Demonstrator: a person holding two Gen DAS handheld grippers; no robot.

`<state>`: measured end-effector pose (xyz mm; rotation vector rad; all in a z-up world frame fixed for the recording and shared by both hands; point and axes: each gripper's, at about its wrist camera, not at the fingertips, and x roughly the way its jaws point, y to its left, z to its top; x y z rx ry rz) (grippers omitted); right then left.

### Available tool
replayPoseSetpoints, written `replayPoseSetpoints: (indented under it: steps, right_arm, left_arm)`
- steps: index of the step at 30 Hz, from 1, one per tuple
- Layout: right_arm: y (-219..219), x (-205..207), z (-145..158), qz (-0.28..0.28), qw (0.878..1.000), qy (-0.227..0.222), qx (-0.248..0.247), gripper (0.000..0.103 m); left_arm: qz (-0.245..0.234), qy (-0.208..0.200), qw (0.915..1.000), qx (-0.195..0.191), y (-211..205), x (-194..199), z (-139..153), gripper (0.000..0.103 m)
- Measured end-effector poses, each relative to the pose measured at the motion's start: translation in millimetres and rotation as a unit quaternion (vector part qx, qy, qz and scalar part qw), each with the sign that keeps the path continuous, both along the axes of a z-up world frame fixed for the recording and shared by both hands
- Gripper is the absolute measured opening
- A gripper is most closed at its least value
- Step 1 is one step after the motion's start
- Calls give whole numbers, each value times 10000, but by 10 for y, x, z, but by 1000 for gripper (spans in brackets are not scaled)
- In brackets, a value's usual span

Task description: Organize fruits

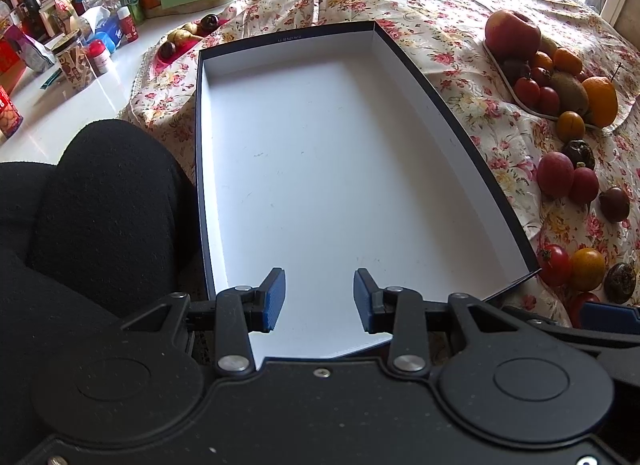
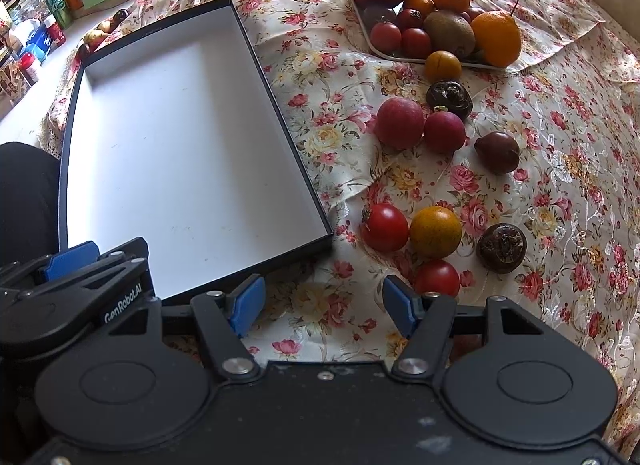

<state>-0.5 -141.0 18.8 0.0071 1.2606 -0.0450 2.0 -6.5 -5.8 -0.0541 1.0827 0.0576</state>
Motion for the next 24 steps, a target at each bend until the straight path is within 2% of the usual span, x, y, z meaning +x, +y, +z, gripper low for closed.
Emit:
replayPoseSetpoints:
  steps: [24]
  right_arm:
    - [-4,1,-32,38,9999,94,89,65]
  left_arm:
    - [-36,22,10000,0,13,-6,-19,45]
